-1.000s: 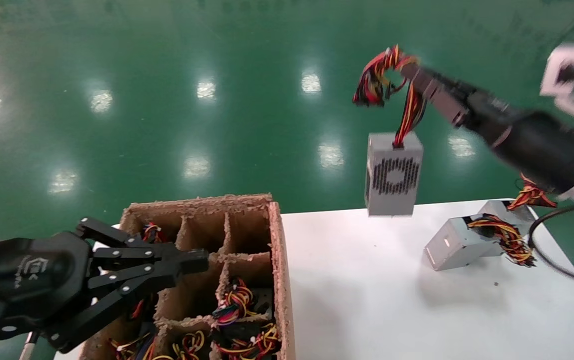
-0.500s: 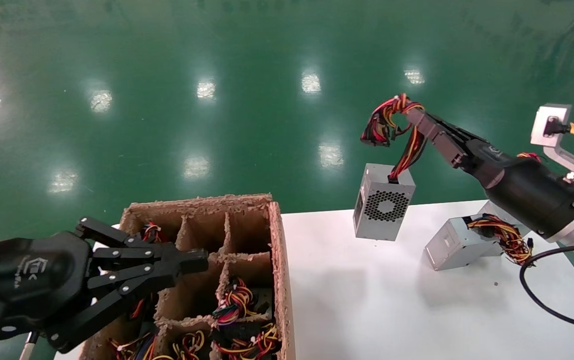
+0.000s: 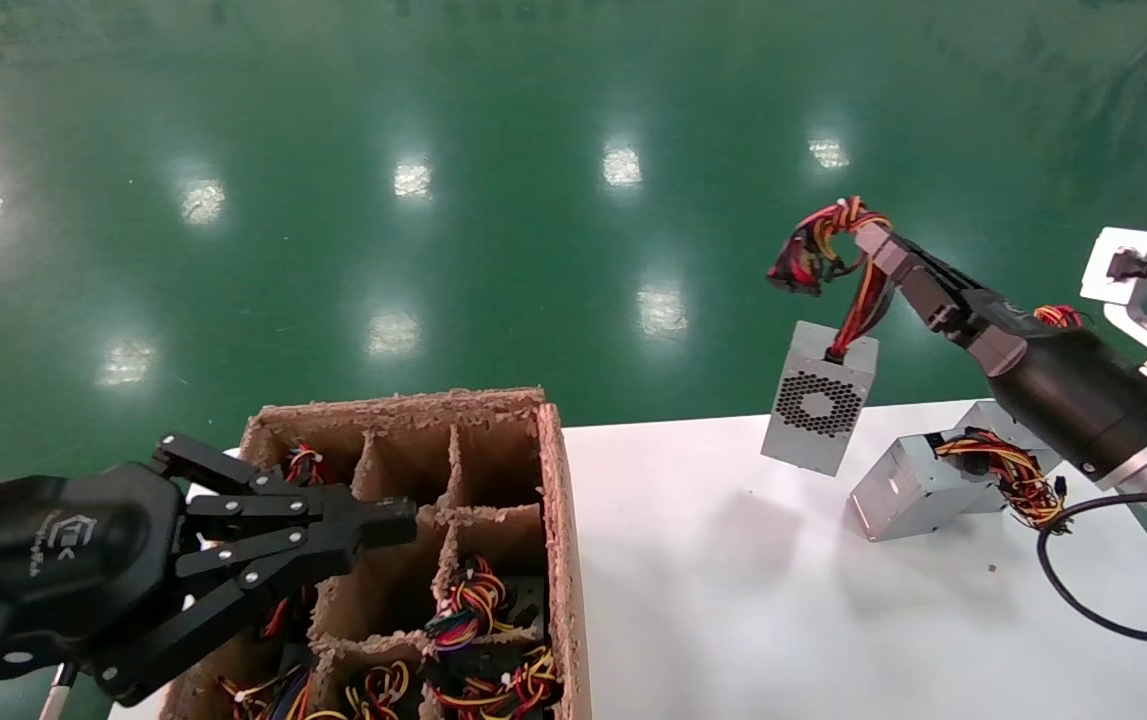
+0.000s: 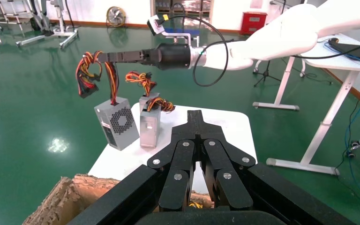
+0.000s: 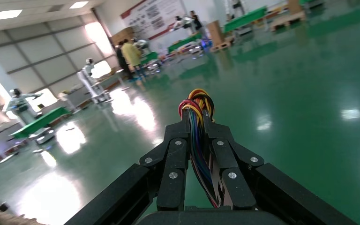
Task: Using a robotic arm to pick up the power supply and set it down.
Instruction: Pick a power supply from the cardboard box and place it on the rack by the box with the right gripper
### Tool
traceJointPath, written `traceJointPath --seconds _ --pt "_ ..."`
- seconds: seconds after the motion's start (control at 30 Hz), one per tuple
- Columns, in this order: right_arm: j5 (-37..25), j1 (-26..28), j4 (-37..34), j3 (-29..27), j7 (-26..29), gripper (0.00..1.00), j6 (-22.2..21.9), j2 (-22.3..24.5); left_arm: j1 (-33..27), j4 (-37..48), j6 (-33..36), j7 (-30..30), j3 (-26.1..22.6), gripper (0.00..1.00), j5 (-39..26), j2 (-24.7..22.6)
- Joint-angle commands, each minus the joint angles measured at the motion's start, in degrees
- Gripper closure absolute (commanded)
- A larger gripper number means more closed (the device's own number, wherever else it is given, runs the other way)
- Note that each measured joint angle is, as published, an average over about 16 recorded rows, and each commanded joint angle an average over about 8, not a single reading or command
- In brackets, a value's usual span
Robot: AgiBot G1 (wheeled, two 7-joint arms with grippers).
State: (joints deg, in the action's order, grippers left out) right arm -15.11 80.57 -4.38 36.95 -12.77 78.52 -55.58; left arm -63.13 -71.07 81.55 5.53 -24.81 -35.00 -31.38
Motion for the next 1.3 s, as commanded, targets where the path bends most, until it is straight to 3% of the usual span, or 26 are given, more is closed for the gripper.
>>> traceJointPath --seconds 0.03,0.53,0.93,1.3 --pt "0.2 -0.2 0.2 -0.1 0.0 1.00 -1.0 0.3 0.0 0.0 0.0 0.0 0.0 1.00 0.0 0.0" --pt "0.2 0.8 -0.1 0.0 -0.4 1.00 -17.1 -0.2 0.0 0.0 0.0 0.0 0.0 1.00 0.0 0.0" --pt "0.5 0.4 2.0 -0.1 -0.1 1.00 -20.7 1.2 0.0 0.0 0.0 0.0 0.0 1.00 0.0 0.0" --pt "-0.1 -0.1 3.6 0.3 0.2 1.00 -20.3 2.9 0.0 0.0 0.0 0.0 0.0 1.00 0.0 0.0"
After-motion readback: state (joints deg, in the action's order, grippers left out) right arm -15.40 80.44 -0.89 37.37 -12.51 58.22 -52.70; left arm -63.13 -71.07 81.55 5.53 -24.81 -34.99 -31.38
